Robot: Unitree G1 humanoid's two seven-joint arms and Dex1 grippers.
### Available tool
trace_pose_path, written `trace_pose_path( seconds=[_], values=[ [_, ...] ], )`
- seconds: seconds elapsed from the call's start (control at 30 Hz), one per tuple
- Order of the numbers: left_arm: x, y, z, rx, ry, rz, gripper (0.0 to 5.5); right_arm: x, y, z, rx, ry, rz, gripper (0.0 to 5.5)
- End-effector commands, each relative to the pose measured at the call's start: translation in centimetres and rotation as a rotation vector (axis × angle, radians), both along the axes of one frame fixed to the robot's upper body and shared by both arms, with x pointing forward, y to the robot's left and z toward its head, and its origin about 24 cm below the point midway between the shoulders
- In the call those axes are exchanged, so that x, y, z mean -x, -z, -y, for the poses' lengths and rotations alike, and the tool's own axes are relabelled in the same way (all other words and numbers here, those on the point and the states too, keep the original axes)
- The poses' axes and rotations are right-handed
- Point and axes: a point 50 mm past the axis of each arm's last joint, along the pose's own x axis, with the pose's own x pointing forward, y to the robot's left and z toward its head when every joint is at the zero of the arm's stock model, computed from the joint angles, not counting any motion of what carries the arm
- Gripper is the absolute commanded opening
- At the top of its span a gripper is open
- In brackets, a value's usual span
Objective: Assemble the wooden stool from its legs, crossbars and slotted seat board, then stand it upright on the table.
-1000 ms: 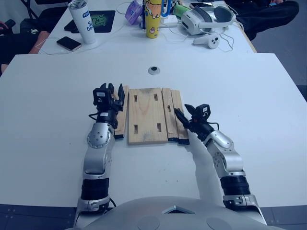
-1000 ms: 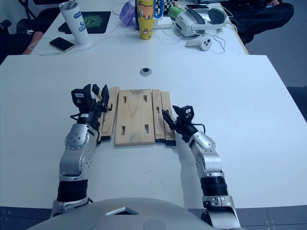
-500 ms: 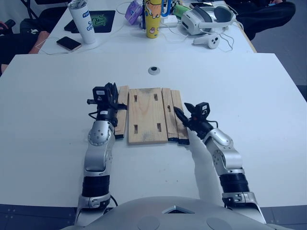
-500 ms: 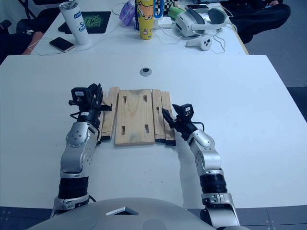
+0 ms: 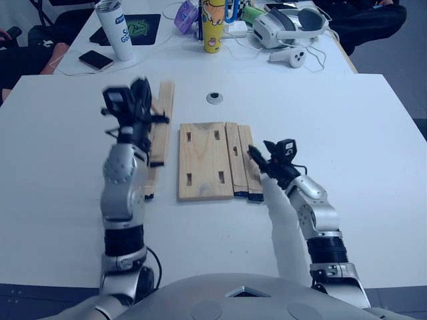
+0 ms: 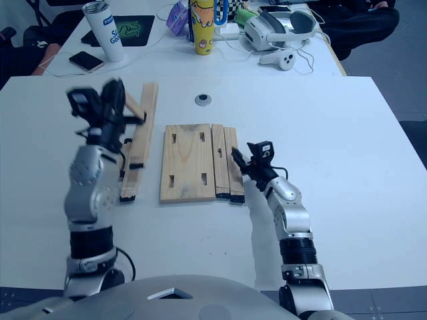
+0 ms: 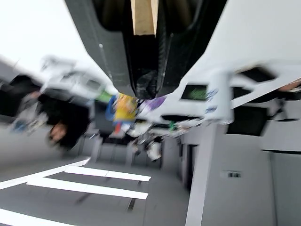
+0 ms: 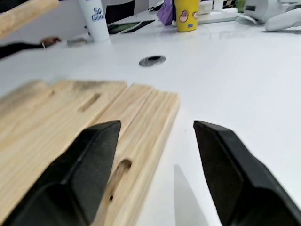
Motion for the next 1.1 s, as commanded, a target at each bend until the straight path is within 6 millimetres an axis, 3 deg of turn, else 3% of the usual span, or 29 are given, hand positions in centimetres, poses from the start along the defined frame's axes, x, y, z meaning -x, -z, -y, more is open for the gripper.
trace_pose_path(
  seconds=[0.03,0.13,0.23,0.33,0.47,0.7,0.9,1.07,1.1],
  values=[
    [-1.9,-1.5,-1.1,0.15,0.249,-0.023,0.41,-1.7,-4.5,1.8,-0.426,-0.165,0.001,3.64],
    [-3.0,-1.9,-1.8,0.279,0.436,-0.072,0.41,-2.4,-7.4,3.1,-0.641,-0.3,0.028,4.01],
    [-3.9,-2.5,-1.9,0.384,0.611,-0.119,0.41,-2.8,-8.8,3.3,-0.703,-0.413,0.018,4.46],
    [-4.4,-2.7,-1.5,0.472,0.752,-0.172,0.41,-2.8,-9.2,3.1,-0.766,-0.501,-0.006,4.88],
    [-4.5,-2.1,-0.7,0.544,0.878,-0.237,0.41,-2.7,-8.0,2.2,-0.809,-0.549,-0.059,5.4],
    [-3.6,-0.6,0.7,0.607,1.001,-0.313,0.41,-1.9,-7.7,0.2,-0.882,-0.668,-0.101,5.4],
    [-2.8,0.4,1.5,0.66,1.062,-0.363,0.41,-1.5,-8.4,-0.1,-0.983,-0.733,-0.081,5.4],
    [-2.3,0.8,1.8,0.702,1.101,-0.393,0.41,-1.5,-8.9,-0.5,-0.968,-0.751,-0.08,5.4],
    [-2.3,0.8,1.9,0.705,1.101,-0.395,0.41,-1.4,-9.0,-0.4,-0.958,-0.755,-0.077,5.12]
  ],
)
